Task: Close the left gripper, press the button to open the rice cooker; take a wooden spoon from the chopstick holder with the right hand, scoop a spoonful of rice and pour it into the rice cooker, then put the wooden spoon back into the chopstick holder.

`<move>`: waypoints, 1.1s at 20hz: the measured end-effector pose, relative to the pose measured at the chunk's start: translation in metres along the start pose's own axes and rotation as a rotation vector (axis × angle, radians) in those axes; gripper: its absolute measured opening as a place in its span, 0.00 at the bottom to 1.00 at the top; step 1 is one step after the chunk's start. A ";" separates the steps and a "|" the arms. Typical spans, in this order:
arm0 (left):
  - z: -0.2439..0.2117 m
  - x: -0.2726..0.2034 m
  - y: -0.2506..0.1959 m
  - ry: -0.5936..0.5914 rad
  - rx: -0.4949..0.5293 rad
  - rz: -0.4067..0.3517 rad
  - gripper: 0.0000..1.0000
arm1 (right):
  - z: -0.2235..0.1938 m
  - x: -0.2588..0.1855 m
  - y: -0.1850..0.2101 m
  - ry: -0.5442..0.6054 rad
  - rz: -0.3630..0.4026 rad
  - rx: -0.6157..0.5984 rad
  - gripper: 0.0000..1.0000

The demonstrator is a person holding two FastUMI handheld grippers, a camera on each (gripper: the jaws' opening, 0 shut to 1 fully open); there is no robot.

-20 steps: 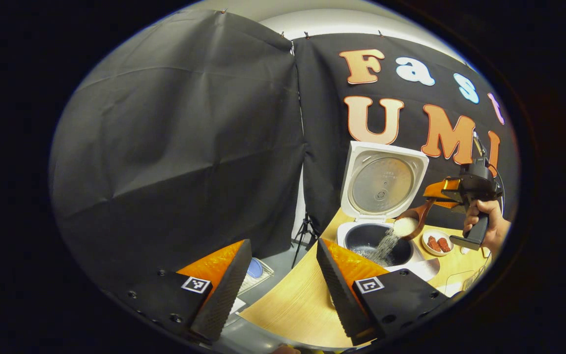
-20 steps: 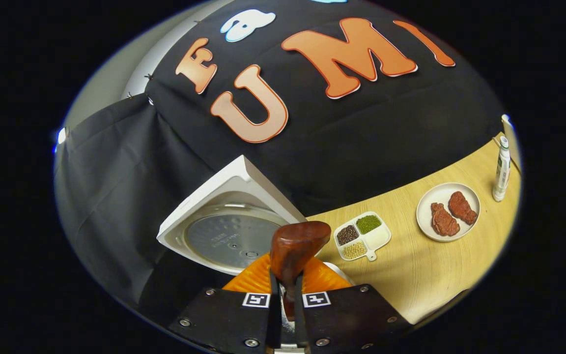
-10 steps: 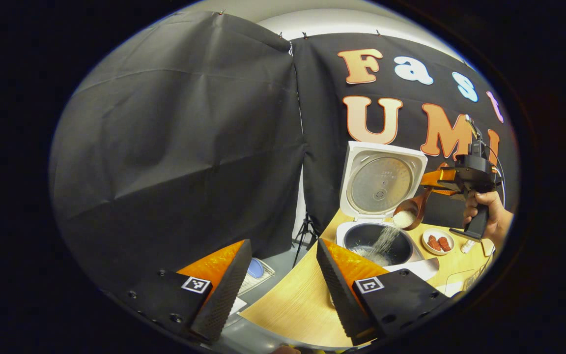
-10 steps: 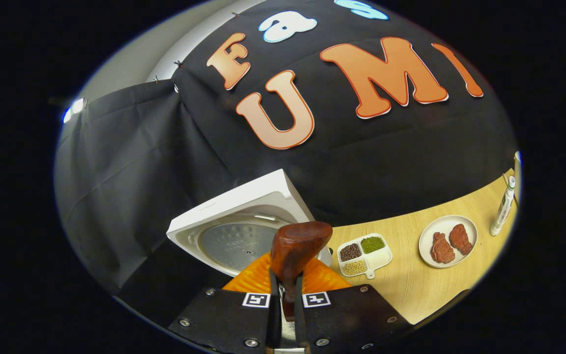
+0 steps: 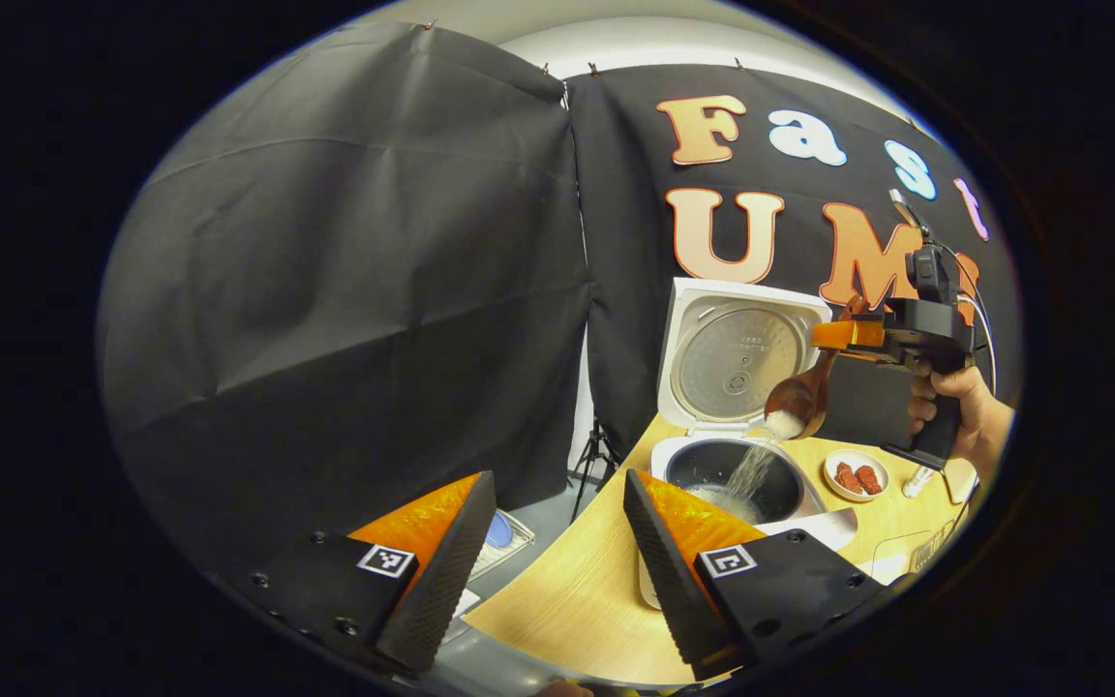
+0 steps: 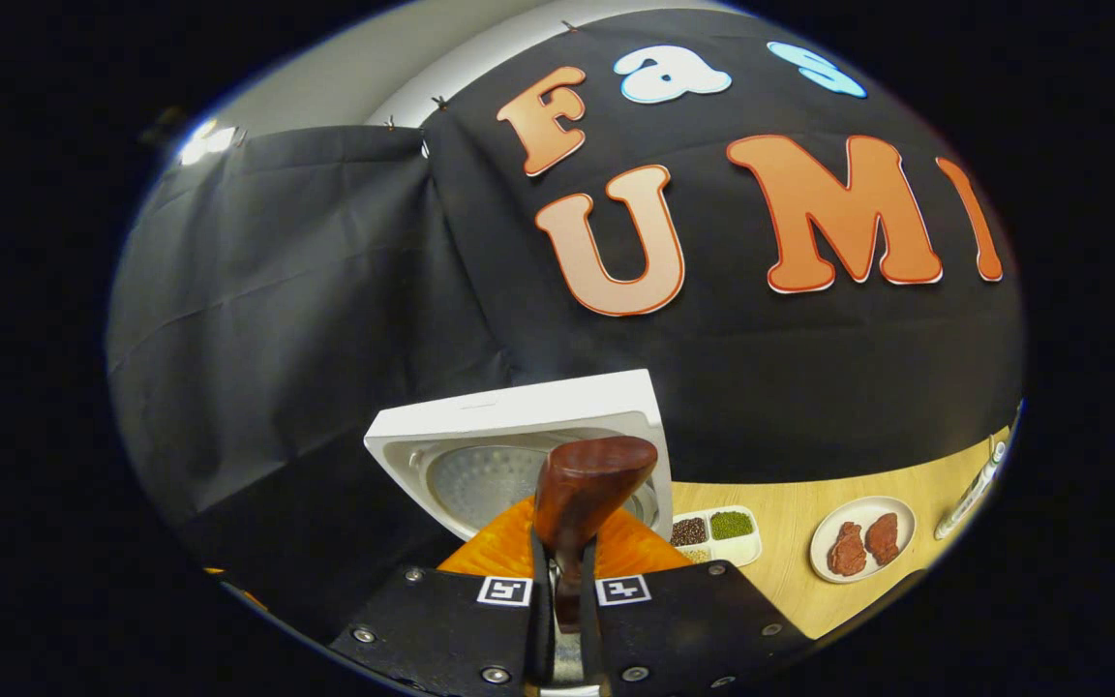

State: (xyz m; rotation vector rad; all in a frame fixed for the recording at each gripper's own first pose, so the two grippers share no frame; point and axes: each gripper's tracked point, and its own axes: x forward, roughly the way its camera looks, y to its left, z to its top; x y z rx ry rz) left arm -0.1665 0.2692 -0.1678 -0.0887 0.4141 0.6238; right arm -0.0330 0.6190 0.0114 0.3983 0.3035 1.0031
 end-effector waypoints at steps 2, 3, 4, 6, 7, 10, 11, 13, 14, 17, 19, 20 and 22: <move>-0.002 0.001 0.001 0.004 -0.003 0.003 0.92 | 0.004 -0.002 0.006 -0.013 0.010 -0.052 0.10; -0.003 0.001 0.002 0.007 -0.006 0.005 0.92 | 0.006 -0.003 0.009 -0.022 0.014 -0.082 0.10; -0.005 0.001 0.004 0.009 -0.009 0.007 0.92 | 0.008 -0.003 0.013 -0.030 0.015 -0.117 0.10; -0.006 0.002 0.004 0.011 -0.013 0.009 0.92 | 0.005 -0.003 0.014 -0.033 0.001 -0.196 0.10; -0.006 0.001 0.003 0.012 -0.012 0.009 0.92 | 0.002 -0.004 0.017 -0.032 0.004 -0.224 0.10; -0.007 0.001 0.004 0.009 -0.008 0.009 0.92 | 0.003 -0.006 0.029 -0.049 0.030 -0.270 0.10; -0.007 0.001 0.004 0.008 -0.007 0.012 0.92 | 0.004 -0.008 0.031 -0.057 0.037 -0.291 0.10; -0.008 0.000 0.008 0.004 0.004 0.030 0.92 | 0.009 -0.011 0.037 -0.076 0.046 -0.341 0.10; -0.008 0.000 0.010 0.001 0.013 0.034 0.92 | 0.011 -0.013 0.041 -0.088 0.052 -0.371 0.10; -0.007 -0.001 0.007 -0.002 0.032 0.039 0.92 | 0.014 -0.023 0.051 -0.124 0.070 -0.448 0.10; -0.004 -0.003 0.004 -0.011 0.042 0.035 0.92 | 0.014 -0.029 0.052 -0.129 0.073 -0.464 0.10; -0.004 -0.003 0.003 -0.017 0.046 0.033 0.92 | 0.011 -0.031 0.051 -0.123 0.079 -0.449 0.10; -0.002 -0.005 -0.003 -0.025 0.052 0.027 0.92 | 0.012 -0.037 0.046 -0.113 0.085 -0.398 0.10</move>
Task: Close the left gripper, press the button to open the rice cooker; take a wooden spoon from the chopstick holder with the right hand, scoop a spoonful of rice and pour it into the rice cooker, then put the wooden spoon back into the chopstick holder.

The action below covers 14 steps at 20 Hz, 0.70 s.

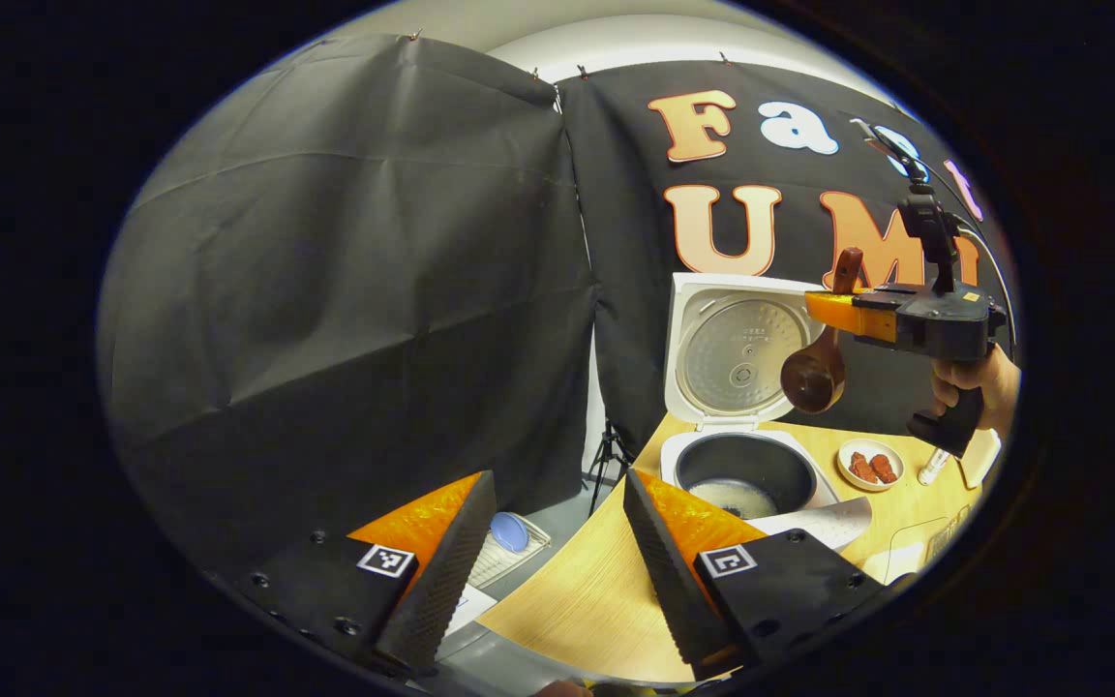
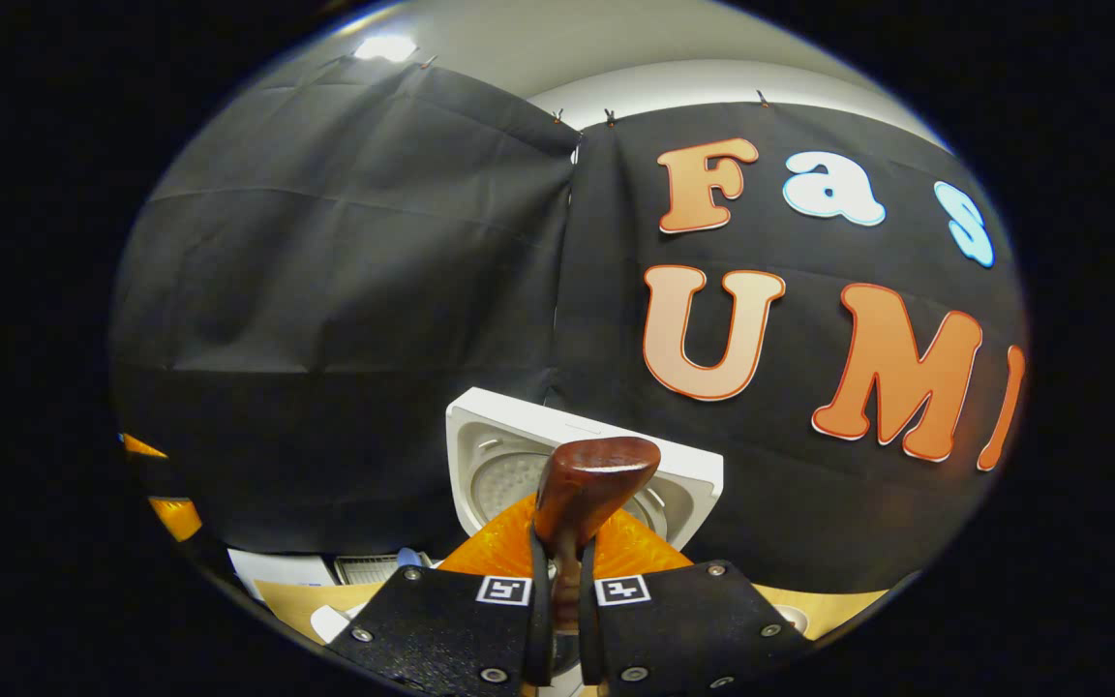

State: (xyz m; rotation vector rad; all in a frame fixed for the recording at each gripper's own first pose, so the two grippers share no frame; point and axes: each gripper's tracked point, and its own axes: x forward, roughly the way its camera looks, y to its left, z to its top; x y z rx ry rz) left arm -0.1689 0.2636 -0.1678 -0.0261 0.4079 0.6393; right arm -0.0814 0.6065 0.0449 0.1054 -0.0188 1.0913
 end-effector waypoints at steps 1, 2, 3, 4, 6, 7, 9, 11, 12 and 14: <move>0.002 -0.001 -0.004 -0.002 0.003 -0.004 0.92 | 0.001 -0.005 -0.006 0.004 -0.005 0.024 0.10; 0.002 0.000 -0.008 -0.001 0.006 -0.010 0.92 | -0.001 -0.010 -0.012 0.007 -0.009 0.046 0.10; 0.001 -0.002 -0.011 0.001 0.009 -0.015 0.92 | -0.002 -0.018 -0.018 0.008 -0.012 0.072 0.10; 0.000 -0.003 -0.016 0.003 0.015 -0.022 0.92 | -0.002 -0.024 -0.024 0.011 -0.016 0.103 0.10; 0.001 -0.003 -0.022 0.000 0.037 -0.021 0.92 | -0.003 -0.038 -0.038 0.013 -0.025 0.173 0.10; 0.002 -0.004 -0.027 -0.002 0.044 -0.022 0.92 | -0.005 -0.046 -0.046 0.018 -0.030 0.205 0.10; 0.006 -0.005 -0.040 -0.003 0.047 -0.039 0.92 | -0.009 -0.063 -0.066 0.022 -0.055 0.255 0.10; 0.008 -0.006 -0.058 -0.003 0.056 -0.063 0.92 | -0.015 -0.081 -0.088 0.022 -0.085 0.291 0.10; 0.008 -0.007 -0.066 -0.004 0.066 -0.074 0.92 | -0.018 -0.093 -0.101 0.025 -0.102 0.301 0.10; 0.009 -0.005 -0.081 -0.003 0.092 -0.080 0.92 | -0.033 -0.117 -0.130 0.043 -0.157 0.297 0.10</move>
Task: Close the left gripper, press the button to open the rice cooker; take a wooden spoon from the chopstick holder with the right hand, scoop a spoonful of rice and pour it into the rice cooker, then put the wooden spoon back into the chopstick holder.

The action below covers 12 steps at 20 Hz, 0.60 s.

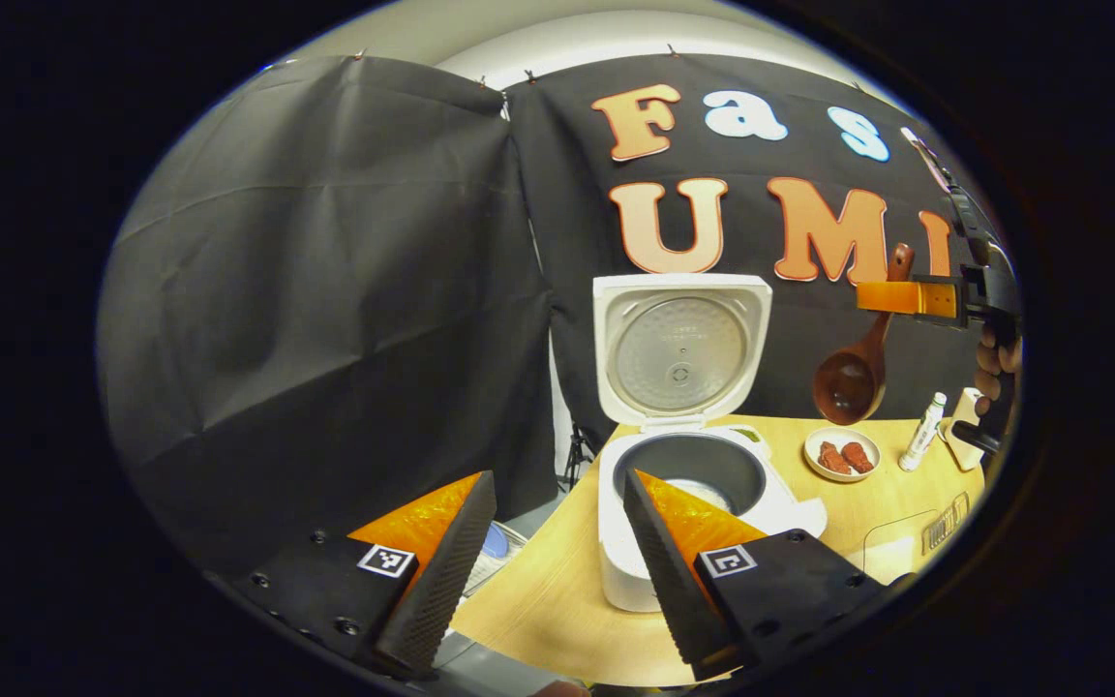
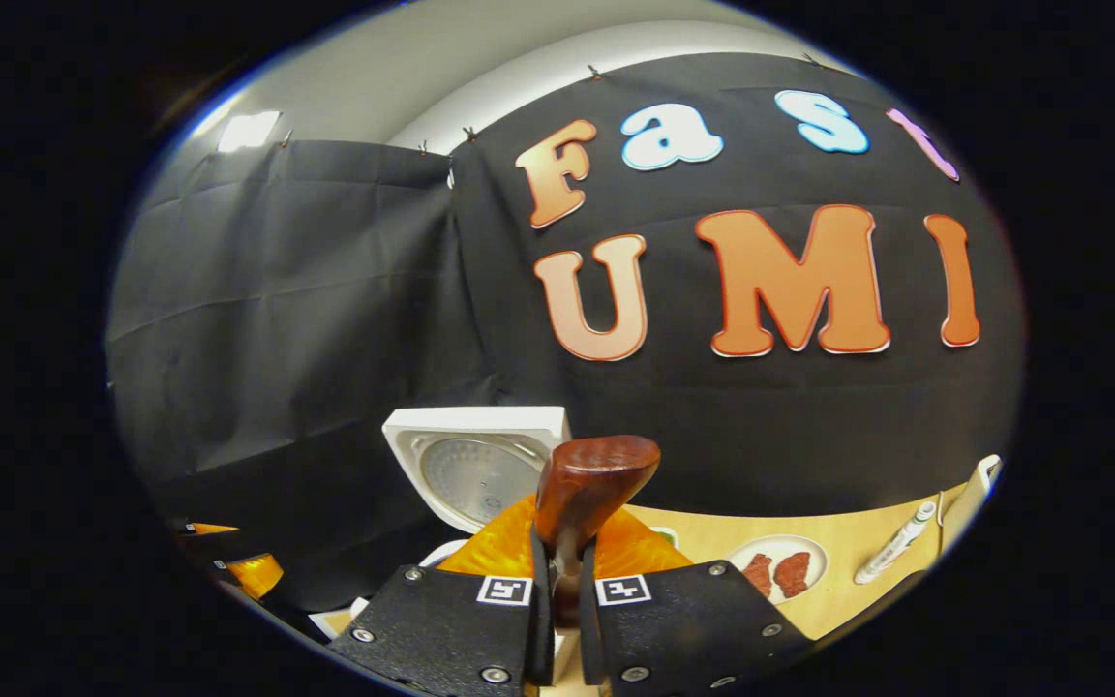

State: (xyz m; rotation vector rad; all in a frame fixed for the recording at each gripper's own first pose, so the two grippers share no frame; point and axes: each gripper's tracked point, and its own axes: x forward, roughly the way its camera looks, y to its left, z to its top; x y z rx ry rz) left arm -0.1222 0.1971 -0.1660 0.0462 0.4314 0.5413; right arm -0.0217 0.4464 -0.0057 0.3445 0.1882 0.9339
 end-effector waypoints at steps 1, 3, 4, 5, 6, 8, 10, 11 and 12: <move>0.003 0.001 -0.007 -0.004 0.005 -0.008 0.92 | -0.004 -0.009 -0.018 0.005 -0.032 -0.002 0.10; 0.009 0.001 -0.021 -0.004 0.008 -0.024 0.93 | -0.013 -0.029 -0.052 0.018 -0.085 0.011 0.10; 0.009 0.000 -0.028 -0.003 0.012 -0.031 0.92 | -0.017 -0.040 -0.068 0.027 -0.110 0.019 0.10; 0.011 0.001 -0.035 -0.004 0.016 -0.035 0.92 | -0.021 -0.050 -0.085 0.031 -0.139 0.025 0.10; 0.014 0.001 -0.043 -0.004 0.021 -0.044 0.93 | -0.025 -0.060 -0.102 0.032 -0.169 0.029 0.10; 0.015 0.002 -0.057 -0.001 0.035 -0.058 0.92 | -0.036 -0.078 -0.135 0.046 -0.234 0.044 0.10; 0.019 0.001 -0.073 0.003 0.045 -0.075 0.93 | -0.048 -0.097 -0.163 0.051 -0.285 0.081 0.10; 0.021 0.001 -0.081 0.002 0.048 -0.086 0.92 | -0.053 -0.106 -0.174 0.059 -0.305 0.101 0.10; 0.022 0.000 -0.090 0.001 0.050 -0.094 0.92 | -0.059 -0.117 -0.186 0.066 -0.327 0.115 0.10</move>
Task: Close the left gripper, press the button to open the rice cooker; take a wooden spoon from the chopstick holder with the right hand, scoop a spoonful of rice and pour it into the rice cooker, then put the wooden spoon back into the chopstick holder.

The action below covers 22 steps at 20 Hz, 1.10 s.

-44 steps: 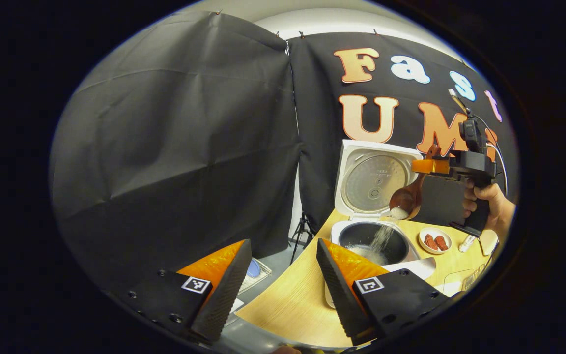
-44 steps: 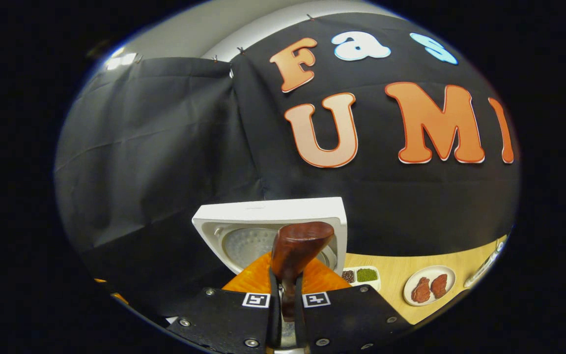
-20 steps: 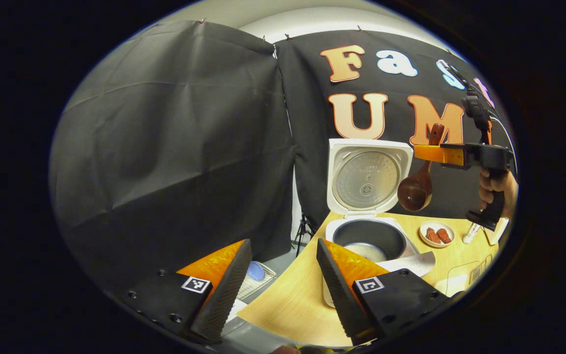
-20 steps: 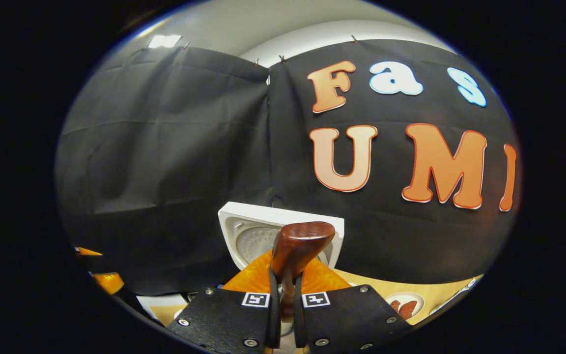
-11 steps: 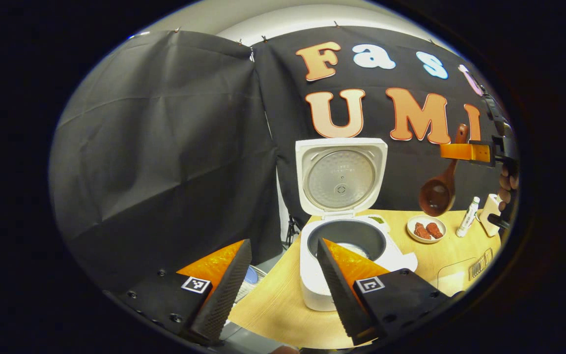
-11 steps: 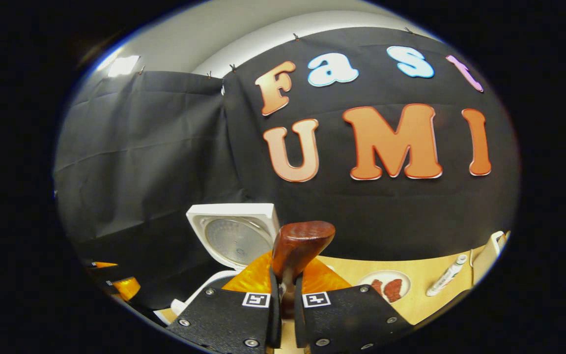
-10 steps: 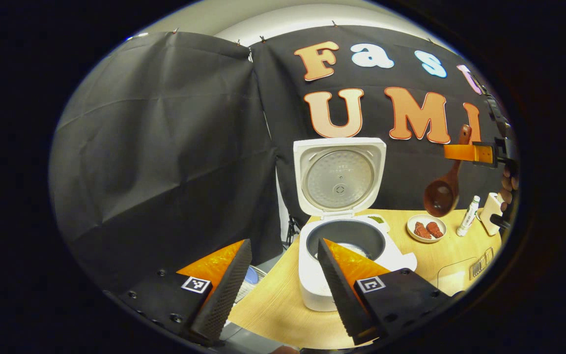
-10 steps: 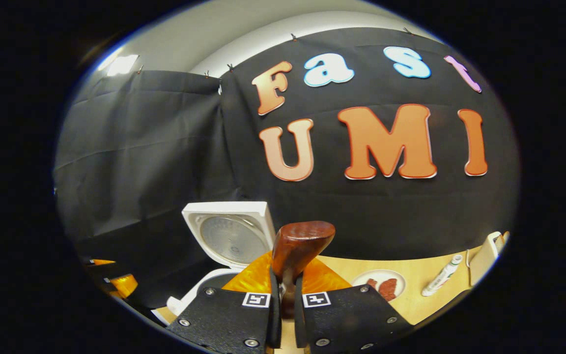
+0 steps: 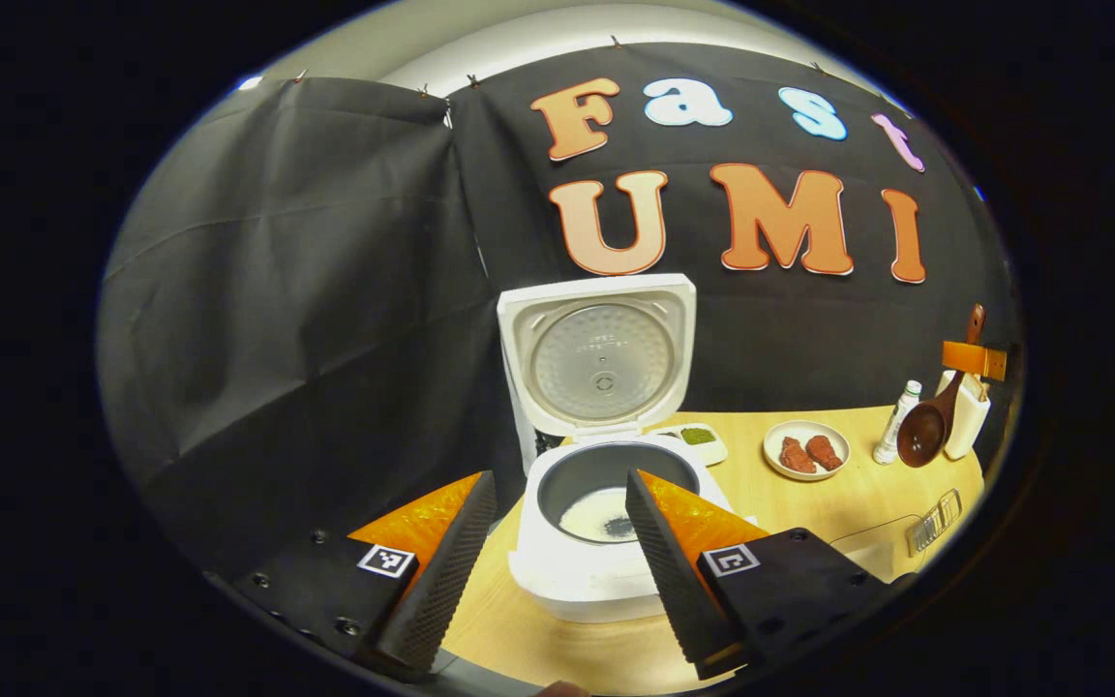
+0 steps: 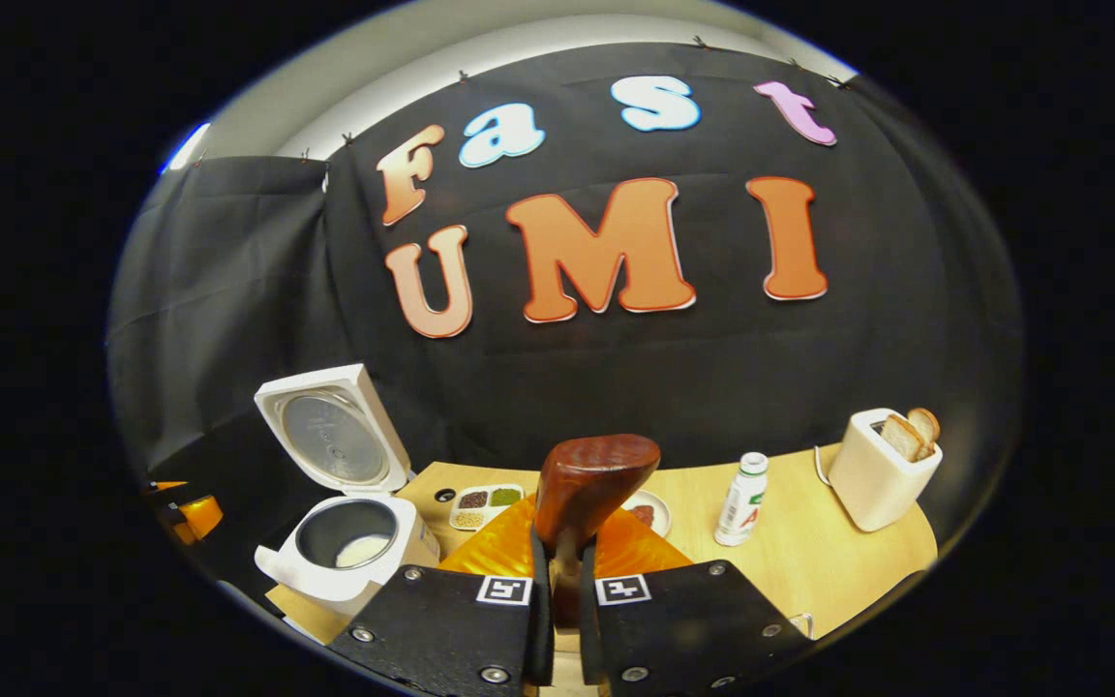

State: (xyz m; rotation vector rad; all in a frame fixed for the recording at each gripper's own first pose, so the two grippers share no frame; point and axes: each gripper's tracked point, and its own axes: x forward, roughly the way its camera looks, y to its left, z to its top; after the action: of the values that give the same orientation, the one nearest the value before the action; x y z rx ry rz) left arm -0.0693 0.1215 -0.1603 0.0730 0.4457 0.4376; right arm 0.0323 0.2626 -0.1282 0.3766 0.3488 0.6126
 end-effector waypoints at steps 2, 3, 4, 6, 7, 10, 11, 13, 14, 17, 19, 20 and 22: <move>0.002 -0.001 -0.016 0.003 0.002 -0.015 0.92 | -0.011 -0.010 -0.032 0.017 -0.050 0.013 0.10; 0.001 -0.001 -0.023 0.009 0.004 -0.019 0.92 | -0.015 -0.017 -0.046 0.026 -0.069 0.016 0.10; 0.001 -0.001 -0.031 0.013 0.004 -0.025 0.93 | -0.029 -0.022 -0.061 0.032 -0.085 0.023 0.10; 0.001 -0.004 -0.045 0.019 0.004 -0.039 0.92 | -0.030 -0.035 -0.087 0.033 -0.117 0.044 0.10; 0.002 -0.005 -0.050 0.020 0.006 -0.042 0.92 | -0.032 -0.041 -0.102 0.036 -0.137 0.054 0.10; 0.003 -0.008 -0.065 0.021 0.008 -0.049 0.92 | -0.039 -0.060 -0.144 0.050 -0.199 0.083 0.10; 0.003 -0.009 -0.069 0.020 0.007 -0.051 0.94 | -0.041 -0.066 -0.157 0.054 -0.216 0.100 0.10; 0.002 -0.008 -0.075 0.027 0.006 -0.054 0.92 | -0.049 -0.076 -0.177 0.067 -0.241 0.137 0.10; 0.000 -0.011 -0.080 0.033 0.006 -0.057 0.92 | -0.056 -0.079 -0.184 0.075 -0.251 0.151 0.10; 0.000 -0.016 -0.090 0.037 0.019 -0.066 0.94 | -0.077 -0.083 -0.197 0.095 -0.256 0.165 0.11; 0.004 -0.020 -0.094 0.025 0.034 -0.069 0.92 | -0.092 -0.082 -0.202 0.110 -0.256 0.193 0.11; 0.005 -0.021 -0.095 0.023 0.038 -0.068 0.92 | -0.096 -0.080 -0.204 0.112 -0.254 0.206 0.11; 0.004 -0.025 -0.095 0.027 0.035 -0.065 0.92 | -0.109 -0.077 -0.208 0.127 -0.247 0.229 0.12</move>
State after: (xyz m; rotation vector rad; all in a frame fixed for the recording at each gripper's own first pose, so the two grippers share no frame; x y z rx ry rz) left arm -0.0504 0.0253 -0.1624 0.0859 0.4806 0.3672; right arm 0.0284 0.0848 -0.2995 0.5060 0.5808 0.3558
